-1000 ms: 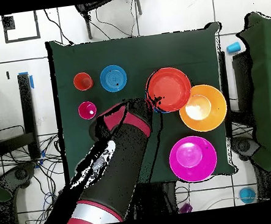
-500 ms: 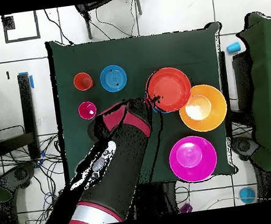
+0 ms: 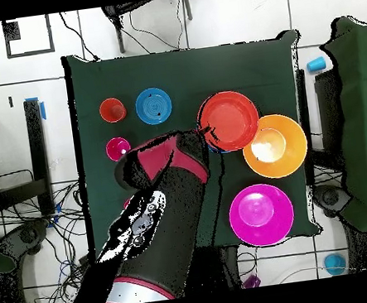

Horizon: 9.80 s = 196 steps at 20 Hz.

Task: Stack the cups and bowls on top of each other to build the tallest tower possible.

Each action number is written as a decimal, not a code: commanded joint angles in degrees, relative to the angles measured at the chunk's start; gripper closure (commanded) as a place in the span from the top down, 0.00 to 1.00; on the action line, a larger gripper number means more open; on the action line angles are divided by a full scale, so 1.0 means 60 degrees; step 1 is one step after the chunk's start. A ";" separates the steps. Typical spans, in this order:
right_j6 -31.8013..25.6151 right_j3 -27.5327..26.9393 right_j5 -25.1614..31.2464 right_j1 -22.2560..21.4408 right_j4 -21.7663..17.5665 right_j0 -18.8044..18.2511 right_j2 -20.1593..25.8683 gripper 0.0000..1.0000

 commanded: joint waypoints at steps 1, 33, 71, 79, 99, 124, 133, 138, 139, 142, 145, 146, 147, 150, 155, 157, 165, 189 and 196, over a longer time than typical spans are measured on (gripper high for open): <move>0.0441 0.0577 0.0817 -0.0032 0.0386 -0.0186 0.1625 1.00; 0.0069 0.0235 0.0850 -0.0697 0.0452 -0.0577 0.2641 1.00; 0.0121 0.1104 -0.0596 -0.1468 0.0997 -0.3099 0.6354 1.00; 0.0356 0.0654 -0.0802 -0.1141 0.0718 -0.2952 0.6083 1.00; 0.0319 -0.0396 -0.1465 0.0177 -0.0281 -0.2143 0.4191 1.00; 0.0236 -0.1375 -0.2503 0.1328 -0.0330 -0.2197 0.4062 1.00; -0.0352 -0.1269 -0.1817 0.1498 -0.0417 -0.2574 0.4342 1.00; -0.0562 -0.1315 -0.1701 0.1770 -0.0480 -0.2820 0.4532 1.00; -0.0554 -0.1352 -0.1733 0.1830 -0.0492 -0.2819 0.4521 1.00; -0.0551 -0.1421 -0.1732 0.1908 -0.0497 -0.2771 0.4530 1.00; -0.0558 -0.1428 -0.1792 0.1978 -0.0506 -0.2796 0.4608 1.00; -0.0567 -0.1403 -0.1842 0.2039 -0.0488 -0.2876 0.4749 1.00; -0.0572 -0.1387 -0.1884 0.2085 -0.0484 -0.2923 0.4830 1.00; -0.0508 -0.1294 -0.2129 0.2193 -0.0464 -0.3093 0.5125 1.00; -0.0437 -0.1353 -0.2264 0.2272 -0.0496 -0.3077 0.5119 1.00; -0.0437 -0.1373 -0.2312 0.2281 -0.0506 -0.3105 0.5150 1.00; -0.0415 -0.1419 -0.2569 0.2280 -0.0578 -0.3218 0.5261 1.00; 0.0311 -0.1653 -0.2344 0.2347 -0.0277 -0.2381 0.4626 1.00; 0.0218 -0.1415 -0.2394 0.2032 -0.0269 -0.2551 0.4915 1.00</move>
